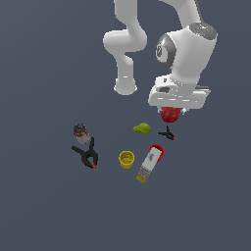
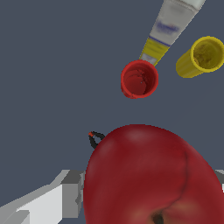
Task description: Pick up a designated object from a clutter of objects.
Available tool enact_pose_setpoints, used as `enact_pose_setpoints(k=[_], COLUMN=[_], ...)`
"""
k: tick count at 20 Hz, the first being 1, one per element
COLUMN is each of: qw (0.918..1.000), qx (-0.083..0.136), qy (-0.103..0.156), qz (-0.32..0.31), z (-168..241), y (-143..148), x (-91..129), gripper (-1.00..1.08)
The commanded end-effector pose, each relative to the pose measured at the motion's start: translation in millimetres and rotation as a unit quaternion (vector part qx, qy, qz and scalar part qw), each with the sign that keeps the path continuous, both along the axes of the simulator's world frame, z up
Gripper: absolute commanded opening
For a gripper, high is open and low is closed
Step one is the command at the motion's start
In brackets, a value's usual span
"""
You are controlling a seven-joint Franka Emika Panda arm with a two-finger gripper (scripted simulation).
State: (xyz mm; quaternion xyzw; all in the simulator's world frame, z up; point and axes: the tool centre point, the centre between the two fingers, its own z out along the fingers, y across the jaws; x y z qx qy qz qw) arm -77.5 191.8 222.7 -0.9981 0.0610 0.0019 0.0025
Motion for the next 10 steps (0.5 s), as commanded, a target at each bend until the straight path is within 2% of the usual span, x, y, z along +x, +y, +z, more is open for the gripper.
enact_pose_setpoints(k=[1, 10], qw=[1.0000, 1.0000], qx=[0.000, -0.001], qy=[-0.001, -0.001], qz=[0.000, -0.001], z=[23.5, 99.3], y=[-0.2, -0.5], x=[11.3, 50.7], gripper=[-1.00, -1.00])
